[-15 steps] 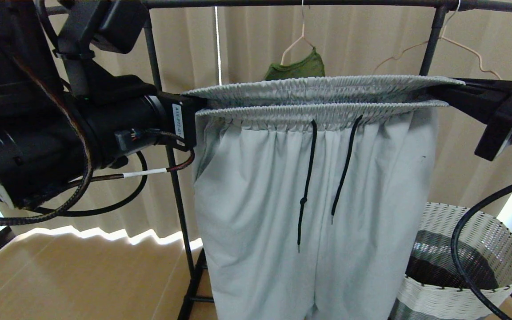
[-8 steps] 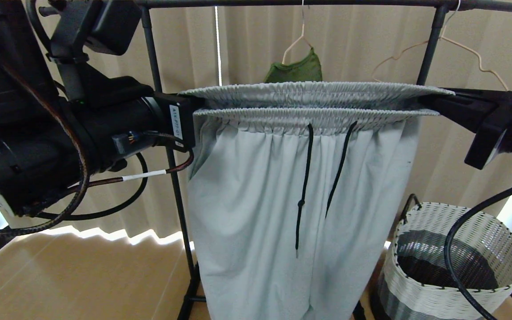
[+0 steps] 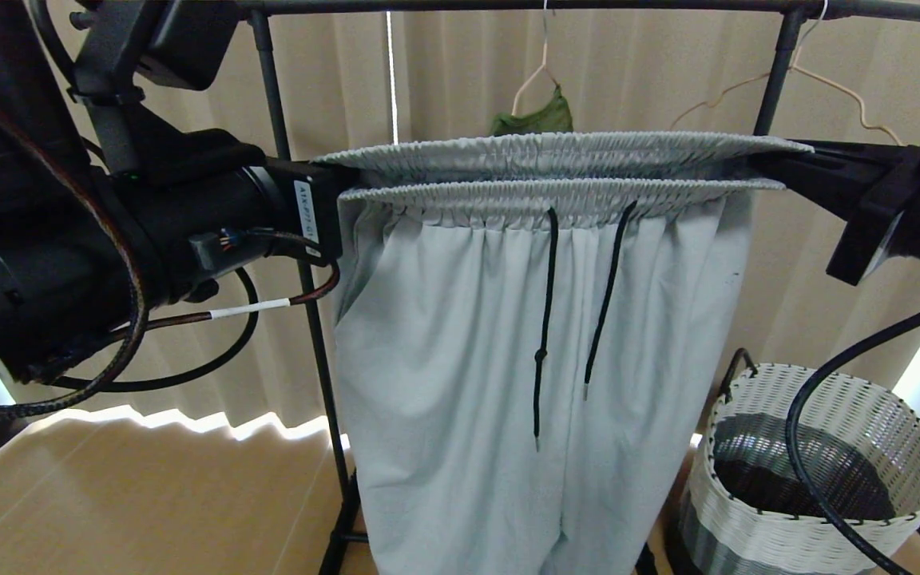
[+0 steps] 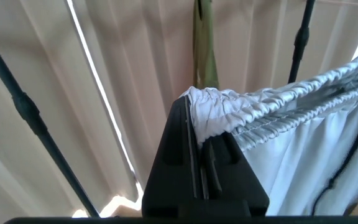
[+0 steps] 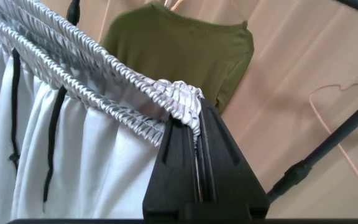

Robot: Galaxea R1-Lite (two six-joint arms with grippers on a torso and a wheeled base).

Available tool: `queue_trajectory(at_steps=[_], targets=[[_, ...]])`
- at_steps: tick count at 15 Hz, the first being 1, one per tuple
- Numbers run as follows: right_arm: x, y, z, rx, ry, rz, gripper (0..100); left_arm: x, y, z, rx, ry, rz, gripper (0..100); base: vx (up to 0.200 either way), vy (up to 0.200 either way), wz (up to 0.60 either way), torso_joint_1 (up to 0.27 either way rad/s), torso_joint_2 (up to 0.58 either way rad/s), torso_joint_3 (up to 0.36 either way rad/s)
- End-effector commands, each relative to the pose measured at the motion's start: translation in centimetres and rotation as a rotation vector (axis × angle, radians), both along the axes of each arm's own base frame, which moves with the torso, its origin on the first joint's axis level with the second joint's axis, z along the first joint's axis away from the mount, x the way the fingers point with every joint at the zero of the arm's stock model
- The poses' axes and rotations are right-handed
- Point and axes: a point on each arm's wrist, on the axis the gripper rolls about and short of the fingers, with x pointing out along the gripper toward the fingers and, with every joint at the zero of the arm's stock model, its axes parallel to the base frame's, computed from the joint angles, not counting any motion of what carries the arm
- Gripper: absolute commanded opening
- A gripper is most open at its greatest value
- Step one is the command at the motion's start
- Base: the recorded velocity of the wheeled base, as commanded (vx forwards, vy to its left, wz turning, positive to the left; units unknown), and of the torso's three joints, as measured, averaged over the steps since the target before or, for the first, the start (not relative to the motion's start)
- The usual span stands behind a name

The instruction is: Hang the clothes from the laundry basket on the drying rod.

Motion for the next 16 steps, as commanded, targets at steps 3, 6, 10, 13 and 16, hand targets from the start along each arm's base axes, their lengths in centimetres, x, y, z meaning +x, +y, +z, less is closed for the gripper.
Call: queue_trajectory(at_steps=[3,6,10,13,16], targets=[[0.15,0.05,-0.04,-0.005,0.006,-0.001,0,0.03,0.06,-0.04,0.001,0.001,0.003,0,0.000,0.000,0.00,0.000,0.00,0.000],[0.40,0.21,0.27,-0.002,-0.001,0.001,0,0.05,0.34,0.47,0.002,-0.018,0.014,0,0.000,0.000,0.00,0.000,0.00,0.000],[0.44,0.23,0.22,-0.003,0.002,0.001,0,0.32,0.73,0.42,0.003,-0.017,0.031,0,0.000,0.000,0.00,0.000,0.00,0.000],[0.58,0.29,0.00,-0.009,0.014,0.001,100,0.34,0.76,0.42,0.003,-0.017,0.032,0,0.000,0.000,0.00,0.000,0.00,0.000],[0.54,0.28,0.01,0.001,0.004,0.002,100,0.35,0.85,0.33,0.005,-0.014,0.037,0,0.000,0.000,0.00,0.000,0.00,0.000]])
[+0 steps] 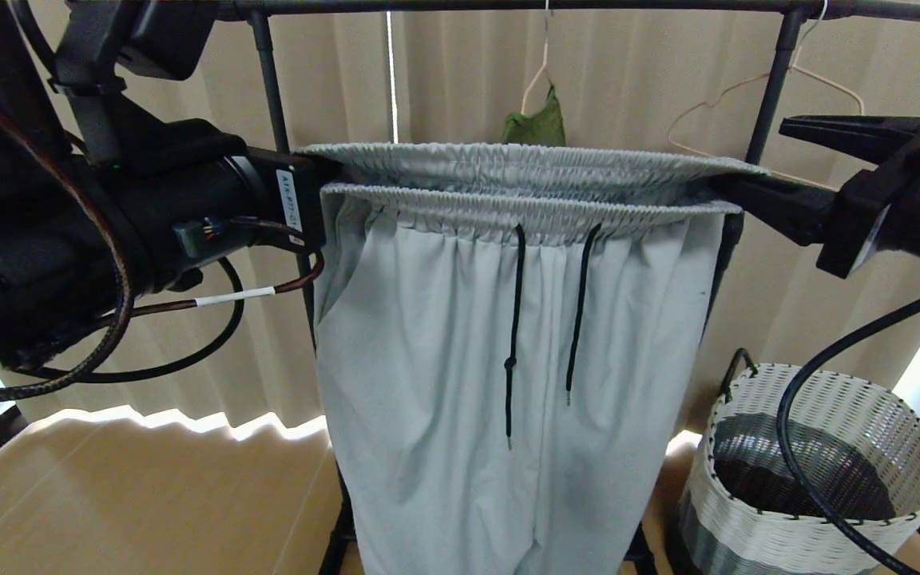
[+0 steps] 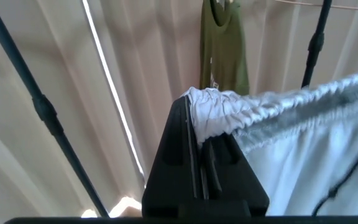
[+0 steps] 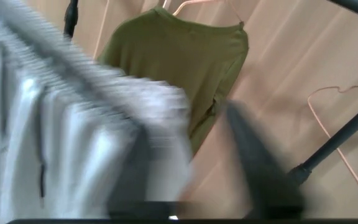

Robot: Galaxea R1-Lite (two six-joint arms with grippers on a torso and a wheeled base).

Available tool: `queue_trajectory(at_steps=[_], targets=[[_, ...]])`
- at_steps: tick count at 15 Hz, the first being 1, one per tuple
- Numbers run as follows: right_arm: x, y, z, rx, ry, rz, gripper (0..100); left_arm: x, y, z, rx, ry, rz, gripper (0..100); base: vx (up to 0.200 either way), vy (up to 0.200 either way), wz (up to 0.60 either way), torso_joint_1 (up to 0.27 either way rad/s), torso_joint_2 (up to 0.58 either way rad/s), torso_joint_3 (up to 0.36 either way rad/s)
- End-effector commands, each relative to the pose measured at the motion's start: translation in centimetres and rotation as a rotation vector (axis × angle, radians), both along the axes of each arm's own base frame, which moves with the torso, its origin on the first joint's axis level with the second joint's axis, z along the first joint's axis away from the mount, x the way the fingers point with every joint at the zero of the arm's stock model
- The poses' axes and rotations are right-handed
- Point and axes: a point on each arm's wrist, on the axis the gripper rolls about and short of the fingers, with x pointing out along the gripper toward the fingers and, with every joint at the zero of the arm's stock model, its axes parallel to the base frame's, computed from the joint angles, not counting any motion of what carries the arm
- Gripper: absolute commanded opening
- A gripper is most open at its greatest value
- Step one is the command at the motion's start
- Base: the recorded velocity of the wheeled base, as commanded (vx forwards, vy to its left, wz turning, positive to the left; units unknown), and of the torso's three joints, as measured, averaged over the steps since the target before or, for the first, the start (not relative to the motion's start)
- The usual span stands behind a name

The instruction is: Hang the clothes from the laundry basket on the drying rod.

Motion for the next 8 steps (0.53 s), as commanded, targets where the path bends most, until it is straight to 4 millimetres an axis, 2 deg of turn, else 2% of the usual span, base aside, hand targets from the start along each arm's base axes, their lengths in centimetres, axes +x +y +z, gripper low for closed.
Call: queue_trajectory(at_steps=[1,5,8], targets=[[-0.1,0.0,0.0,0.004,-0.007,0.005,100,0.4,0.7,-0.3,0.010,0.007,0.035,0,0.000,0.000,0.00,0.000,0.00,0.000],[-0.2,-0.1,-0.9,0.006,-0.010,0.015,100,1.5,2.4,-0.9,0.065,0.009,0.154,0,0.000,0.000,0.00,0.000,0.00,0.000],[-0.3,0.0,-1.2,0.014,-0.033,0.061,100,1.7,2.9,-1.2,0.074,0.017,0.171,0,0.000,0.000,0.00,0.000,0.00,0.000]])
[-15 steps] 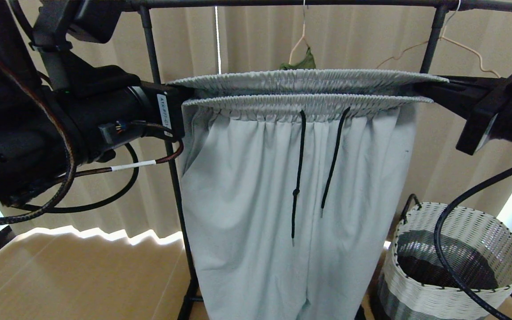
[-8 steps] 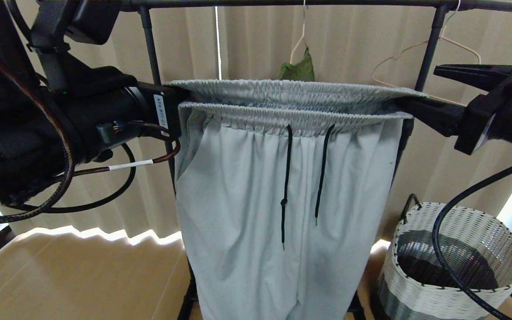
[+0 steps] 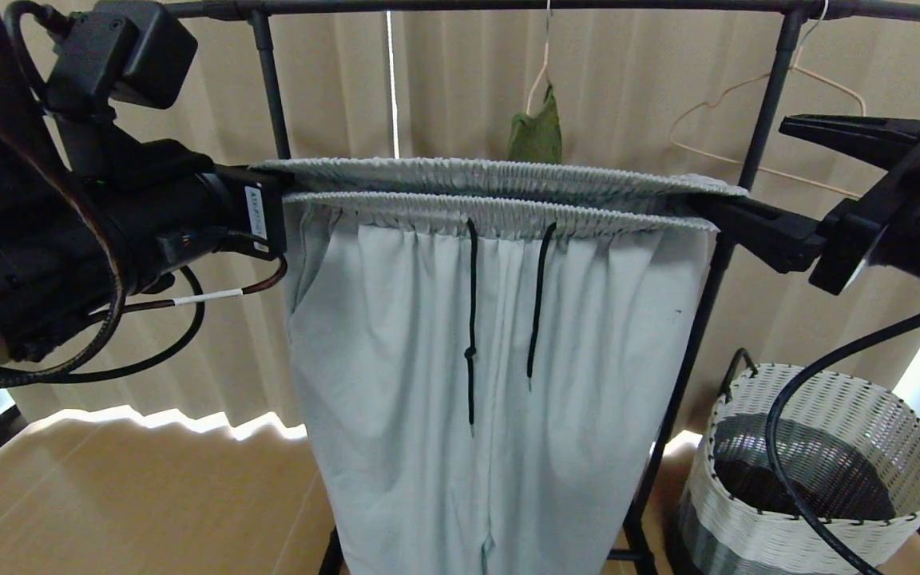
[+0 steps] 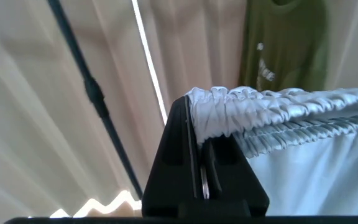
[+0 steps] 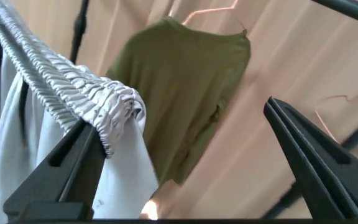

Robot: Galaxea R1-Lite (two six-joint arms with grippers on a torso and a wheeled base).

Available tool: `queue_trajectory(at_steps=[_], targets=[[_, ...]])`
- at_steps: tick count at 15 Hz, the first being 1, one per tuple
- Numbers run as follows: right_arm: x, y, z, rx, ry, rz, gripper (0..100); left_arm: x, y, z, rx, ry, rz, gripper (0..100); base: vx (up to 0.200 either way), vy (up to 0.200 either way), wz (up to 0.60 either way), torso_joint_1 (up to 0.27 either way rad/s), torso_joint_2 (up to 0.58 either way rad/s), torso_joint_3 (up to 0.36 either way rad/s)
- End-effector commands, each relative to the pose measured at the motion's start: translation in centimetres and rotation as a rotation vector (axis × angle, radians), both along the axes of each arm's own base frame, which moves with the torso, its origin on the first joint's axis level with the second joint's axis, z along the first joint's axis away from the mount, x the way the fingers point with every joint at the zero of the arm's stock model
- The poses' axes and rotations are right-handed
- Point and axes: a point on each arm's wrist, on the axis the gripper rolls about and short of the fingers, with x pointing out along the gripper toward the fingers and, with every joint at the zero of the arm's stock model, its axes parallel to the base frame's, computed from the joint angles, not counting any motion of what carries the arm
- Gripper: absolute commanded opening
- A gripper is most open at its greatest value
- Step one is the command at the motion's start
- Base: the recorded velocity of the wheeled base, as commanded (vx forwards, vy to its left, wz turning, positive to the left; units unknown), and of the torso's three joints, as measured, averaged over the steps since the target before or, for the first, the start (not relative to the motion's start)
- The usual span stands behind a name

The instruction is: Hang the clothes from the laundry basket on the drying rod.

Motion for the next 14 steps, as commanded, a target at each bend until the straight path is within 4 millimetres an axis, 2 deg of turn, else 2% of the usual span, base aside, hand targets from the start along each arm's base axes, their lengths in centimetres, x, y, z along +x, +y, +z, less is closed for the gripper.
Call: queue_trajectory(at_steps=[1,7,10,14], targets=[[-0.1,0.0,-0.1,-0.001,0.000,0.005,100,0.1,0.3,-0.2,0.003,0.006,0.014,0,0.000,0.000,0.00,0.000,0.00,0.000],[-0.9,-0.4,-0.4,-0.001,0.000,0.023,100,0.4,0.6,-0.6,0.015,0.017,0.029,0,0.000,0.000,0.00,0.000,0.00,0.000],[-2.4,-0.9,-0.5,-0.001,-0.017,0.097,100,0.6,1.1,-0.6,0.025,0.017,0.086,0,0.000,0.000,0.00,0.000,0.00,0.000],[-2.4,-0.9,-0.8,-0.004,-0.006,0.119,100,0.7,1.1,-0.5,0.045,0.007,0.093,0,0.000,0.000,0.00,0.000,0.00,0.000]])
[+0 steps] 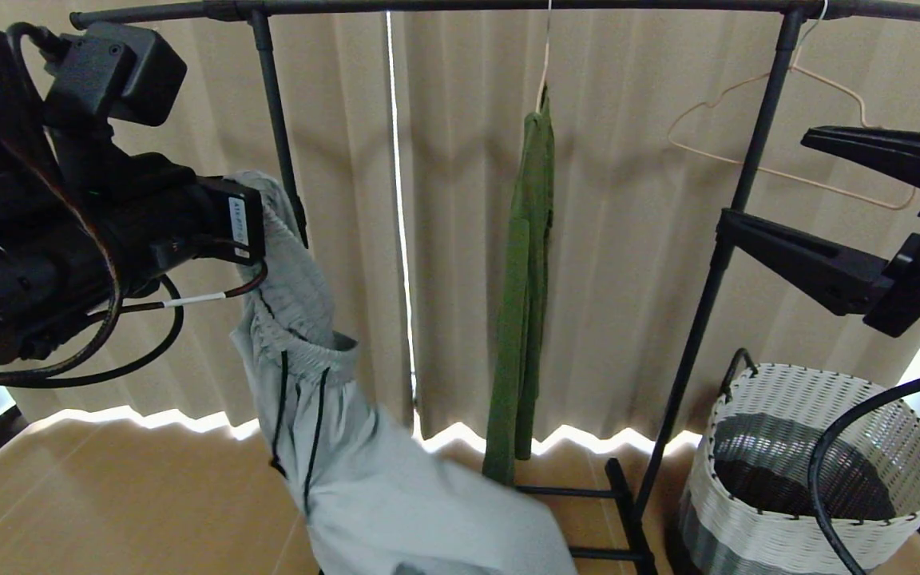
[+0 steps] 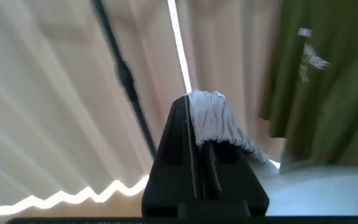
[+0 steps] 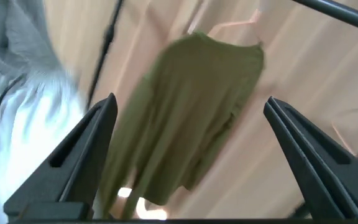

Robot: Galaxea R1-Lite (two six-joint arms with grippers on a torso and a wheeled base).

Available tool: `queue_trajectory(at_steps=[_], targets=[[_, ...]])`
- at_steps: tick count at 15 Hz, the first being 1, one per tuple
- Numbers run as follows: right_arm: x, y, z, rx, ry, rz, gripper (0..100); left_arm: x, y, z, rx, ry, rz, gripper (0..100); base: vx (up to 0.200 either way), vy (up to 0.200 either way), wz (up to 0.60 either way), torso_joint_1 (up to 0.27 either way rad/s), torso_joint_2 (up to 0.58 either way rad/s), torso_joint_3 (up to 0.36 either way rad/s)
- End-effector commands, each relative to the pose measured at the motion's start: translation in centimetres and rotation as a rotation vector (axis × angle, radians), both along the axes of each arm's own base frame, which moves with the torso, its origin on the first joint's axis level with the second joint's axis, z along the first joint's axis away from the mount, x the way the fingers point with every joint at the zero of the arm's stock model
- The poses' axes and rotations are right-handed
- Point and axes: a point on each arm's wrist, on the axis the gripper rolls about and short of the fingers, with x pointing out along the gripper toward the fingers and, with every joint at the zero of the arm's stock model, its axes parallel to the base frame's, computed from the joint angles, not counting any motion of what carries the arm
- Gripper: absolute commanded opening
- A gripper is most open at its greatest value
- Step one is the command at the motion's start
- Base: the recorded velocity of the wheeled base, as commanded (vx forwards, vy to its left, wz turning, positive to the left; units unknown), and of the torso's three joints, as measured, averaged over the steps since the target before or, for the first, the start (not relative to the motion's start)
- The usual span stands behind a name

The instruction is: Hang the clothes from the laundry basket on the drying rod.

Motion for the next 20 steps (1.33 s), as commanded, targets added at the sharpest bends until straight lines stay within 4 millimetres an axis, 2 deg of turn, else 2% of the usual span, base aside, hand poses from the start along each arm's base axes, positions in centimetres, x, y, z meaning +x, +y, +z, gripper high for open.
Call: queue_trajectory(at_steps=[1,5,6,8,10,11,15,16,18,19,20], targets=[[0.0,0.1,-0.3,-0.007,0.007,0.015,100,0.2,-0.1,0.3,0.000,-0.012,-0.003,0,0.000,0.000,0.00,0.000,0.00,0.000],[-0.1,0.0,-0.4,-0.016,0.008,0.020,100,0.4,-0.2,0.3,0.057,-0.019,0.030,0,0.000,0.000,0.00,0.000,0.00,0.000],[0.1,-0.7,-1.1,-0.028,0.034,-0.047,100,0.2,0.1,0.1,0.059,-0.012,0.032,0,0.000,0.000,0.00,0.000,0.00,0.000],[0.5,-2.5,-2.3,-0.055,0.065,-0.232,100,-0.9,1.7,-0.2,0.059,-0.007,0.072,0,0.000,0.000,0.00,0.000,0.00,0.000],[0.6,-2.9,-2.7,-0.071,0.063,-0.285,100,-1.7,2.4,-0.4,0.054,-0.008,0.083,0,0.000,0.000,0.00,0.000,0.00,0.000],[0.8,-4.1,-3.2,-0.072,0.074,-0.372,100,-2.6,3.5,-0.5,0.055,-0.012,0.112,0,0.000,0.000,0.00,0.000,0.00,0.000],[1.1,-5.7,-3.6,-0.049,0.028,-0.461,100,-3.7,4.1,-0.6,0.050,-0.020,0.119,0,0.000,0.000,0.00,0.000,0.00,0.000],[1.0,-6.5,-4.4,-0.041,0.002,-0.506,100,-3.8,4.1,-0.5,0.043,-0.022,0.117,0,0.000,0.000,0.00,0.000,0.00,0.000],[0.8,-6.8,-4.9,-0.042,-0.008,-0.522,100,-3.8,4.1,-0.5,0.029,-0.021,0.116,0,0.000,0.000,0.00,0.000,0.00,0.000],[0.1,-7.2,-6.2,-0.044,-0.052,-0.548,100,-3.8,4.2,-1.0,-0.012,-0.003,0.118,0,0.000,0.000,0.00,0.000,0.00,0.000],[-0.1,-7.3,-6.4,-0.040,-0.062,-0.553,100,-4.0,4.2,-1.4,-0.014,0.007,0.120,0,0.000,0.000,0.00,0.000,0.00,0.000]])
